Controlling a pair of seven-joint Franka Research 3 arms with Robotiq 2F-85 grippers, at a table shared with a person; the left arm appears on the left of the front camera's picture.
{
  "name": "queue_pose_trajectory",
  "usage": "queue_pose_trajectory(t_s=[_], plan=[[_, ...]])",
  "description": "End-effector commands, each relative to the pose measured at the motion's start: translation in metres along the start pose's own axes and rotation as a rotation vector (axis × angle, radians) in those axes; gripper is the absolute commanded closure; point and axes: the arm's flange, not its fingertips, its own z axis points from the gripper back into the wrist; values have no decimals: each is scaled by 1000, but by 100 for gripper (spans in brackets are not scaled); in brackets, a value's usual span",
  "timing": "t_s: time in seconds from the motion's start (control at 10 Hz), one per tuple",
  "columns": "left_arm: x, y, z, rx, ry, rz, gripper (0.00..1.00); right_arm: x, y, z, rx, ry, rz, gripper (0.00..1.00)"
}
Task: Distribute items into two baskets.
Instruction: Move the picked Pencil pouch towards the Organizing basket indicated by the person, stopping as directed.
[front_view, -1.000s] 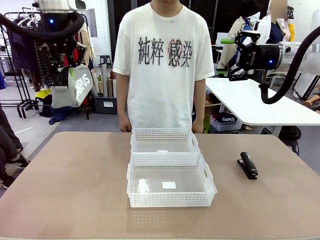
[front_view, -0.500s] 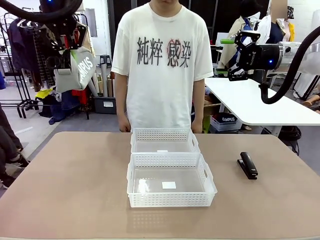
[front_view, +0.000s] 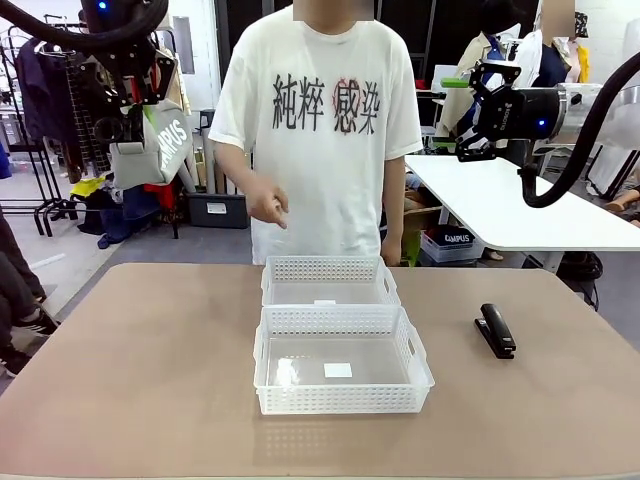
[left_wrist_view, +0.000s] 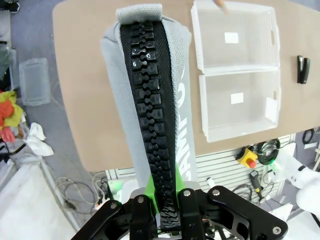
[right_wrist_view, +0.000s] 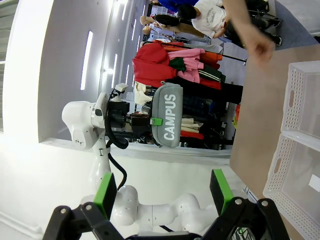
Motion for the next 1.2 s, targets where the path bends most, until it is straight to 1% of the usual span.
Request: queue_pose_trajectory(t_s=[0.0, 1.1], plan=[[-4, 0, 2, 3, -2, -3, 100, -1, 1, 0, 3, -2, 1, 0], [-4, 0, 2, 3, -2, -3, 100, -1, 1, 0, 3, -2, 1, 0]])
